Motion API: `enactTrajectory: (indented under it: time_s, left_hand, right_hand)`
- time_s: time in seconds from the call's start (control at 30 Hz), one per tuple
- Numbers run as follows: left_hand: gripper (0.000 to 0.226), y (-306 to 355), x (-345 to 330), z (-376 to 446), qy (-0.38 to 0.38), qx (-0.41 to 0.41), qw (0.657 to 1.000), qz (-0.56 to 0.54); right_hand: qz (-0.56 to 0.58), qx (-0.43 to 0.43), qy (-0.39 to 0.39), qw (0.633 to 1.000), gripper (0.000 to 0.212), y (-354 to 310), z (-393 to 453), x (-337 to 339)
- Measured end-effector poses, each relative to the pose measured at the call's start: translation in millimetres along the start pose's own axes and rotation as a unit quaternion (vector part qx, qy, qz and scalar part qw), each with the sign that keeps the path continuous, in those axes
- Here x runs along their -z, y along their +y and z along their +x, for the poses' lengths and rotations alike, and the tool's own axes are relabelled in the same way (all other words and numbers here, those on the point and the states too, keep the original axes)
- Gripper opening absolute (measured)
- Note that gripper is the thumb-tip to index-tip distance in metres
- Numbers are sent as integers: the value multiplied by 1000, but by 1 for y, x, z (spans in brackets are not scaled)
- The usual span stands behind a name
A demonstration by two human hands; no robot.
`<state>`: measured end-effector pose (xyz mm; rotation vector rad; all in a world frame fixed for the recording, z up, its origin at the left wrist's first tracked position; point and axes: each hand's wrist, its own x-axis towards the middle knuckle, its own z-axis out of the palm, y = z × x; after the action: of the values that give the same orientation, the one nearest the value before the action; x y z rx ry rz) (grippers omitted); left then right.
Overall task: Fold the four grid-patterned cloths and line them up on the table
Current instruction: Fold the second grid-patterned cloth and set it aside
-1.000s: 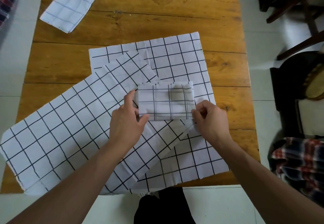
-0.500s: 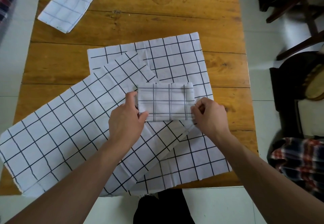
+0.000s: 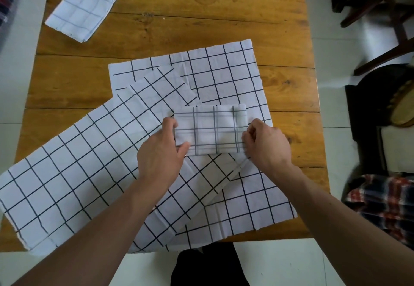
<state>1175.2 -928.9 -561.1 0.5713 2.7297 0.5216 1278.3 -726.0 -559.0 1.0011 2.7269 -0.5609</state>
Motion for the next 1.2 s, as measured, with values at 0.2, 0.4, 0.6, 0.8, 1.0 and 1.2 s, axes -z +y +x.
enactTrajectory:
  time_s: [0.2,0.4,0.6,0.8,1.0,1.2]
  left_hand:
    - [40,3,2,-1,-7,-76,996,35]
    - [41,4,2,1,-19,-65,997,48]
    - [43,0,2,1,-22,-65,996,49]
    - [44,-1,3,1,-17,-73,996,53]
    - [35,20,0,8,-17,-118,981,152]
    - [69,56,-28,13,-96,-258,950,147]
  right_hand:
    - [33,41,82,995,18,2,-9,-5]
    - [14,253,24,967,53,-17,-14,-16]
    - [-52,234,-78,968,75,-17,-12,-35]
    - [-37,179,-88,979,69,12,2,-20]
    - [-103,190,-112,970,88,15,9,-14]
    - [-108,177,-118,971,97,12,14,-12]
